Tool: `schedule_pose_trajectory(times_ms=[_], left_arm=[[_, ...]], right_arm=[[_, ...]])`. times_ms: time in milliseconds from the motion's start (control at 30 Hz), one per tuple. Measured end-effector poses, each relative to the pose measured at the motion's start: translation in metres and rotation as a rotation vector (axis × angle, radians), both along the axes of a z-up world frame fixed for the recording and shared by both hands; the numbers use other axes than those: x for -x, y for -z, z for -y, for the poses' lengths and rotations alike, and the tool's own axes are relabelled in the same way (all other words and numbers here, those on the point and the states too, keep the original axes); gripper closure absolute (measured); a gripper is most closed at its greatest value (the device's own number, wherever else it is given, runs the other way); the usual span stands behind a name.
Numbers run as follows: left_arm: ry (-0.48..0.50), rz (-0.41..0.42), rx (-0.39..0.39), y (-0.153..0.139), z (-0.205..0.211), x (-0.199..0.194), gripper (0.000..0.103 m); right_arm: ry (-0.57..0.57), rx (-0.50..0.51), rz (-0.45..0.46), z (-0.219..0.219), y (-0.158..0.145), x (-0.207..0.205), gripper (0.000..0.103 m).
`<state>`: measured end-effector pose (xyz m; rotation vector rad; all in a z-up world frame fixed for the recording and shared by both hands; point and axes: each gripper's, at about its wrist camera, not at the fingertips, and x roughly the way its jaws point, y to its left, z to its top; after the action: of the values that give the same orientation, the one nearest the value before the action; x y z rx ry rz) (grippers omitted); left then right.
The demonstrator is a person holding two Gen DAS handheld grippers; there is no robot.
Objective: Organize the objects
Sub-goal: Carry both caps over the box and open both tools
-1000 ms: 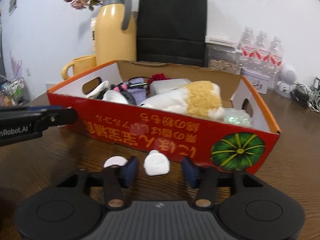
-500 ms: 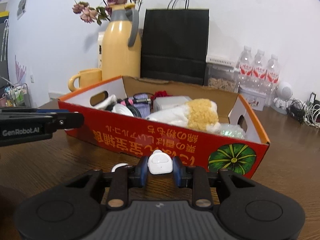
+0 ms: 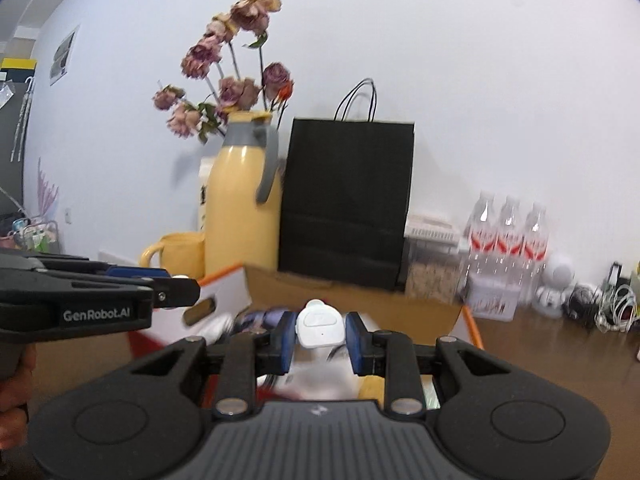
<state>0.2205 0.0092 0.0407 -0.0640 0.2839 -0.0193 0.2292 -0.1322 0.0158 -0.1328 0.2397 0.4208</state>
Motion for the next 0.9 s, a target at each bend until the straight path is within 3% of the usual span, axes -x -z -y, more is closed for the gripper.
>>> schedule_pose_trajectory(times_ms=[267, 500, 700, 767, 800, 833, 867, 900], left_arm=[[-0.099, -0.001, 0.103, 0.002, -0.002, -0.066, 0.074], [-0.071, -0.049, 0.061, 0.021, 0.004, -0.08, 0.074], [-0.075, -0.046, 0.053, 0.022, 0.003, -0.073, 0.073], [-0.078, -0.047, 0.048, 0.022, 0.004, -0.071, 0.061], [-0.079, -0.043, 0.05, 0.022, 0.004, -0.069, 0.044], [-0.084, -0.037, 0.049, 0.021, 0.004, -0.066, 0.024], [-0.092, -0.028, 0.046, 0.02, 0.004, -0.064, 0.015], [-0.109, -0.011, 0.039, 0.02, 0.006, -0.061, 0.001]], right_arm=[[0.093, -0.068, 0.005, -0.004, 0.0, -0.063, 0.077], [0.097, -0.061, -0.078, 0.001, 0.022, -0.084, 0.077], [0.104, -0.054, -0.097, 0.003, 0.027, -0.082, 0.077], [0.106, -0.049, -0.107, 0.003, 0.027, -0.079, 0.077], [0.109, -0.05, -0.11, 0.004, 0.027, -0.078, 0.074], [0.112, -0.051, -0.115, 0.005, 0.028, -0.077, 0.061], [0.117, -0.054, -0.119, 0.006, 0.027, -0.076, 0.05], [0.122, -0.061, -0.117, 0.007, 0.027, -0.074, 0.025]])
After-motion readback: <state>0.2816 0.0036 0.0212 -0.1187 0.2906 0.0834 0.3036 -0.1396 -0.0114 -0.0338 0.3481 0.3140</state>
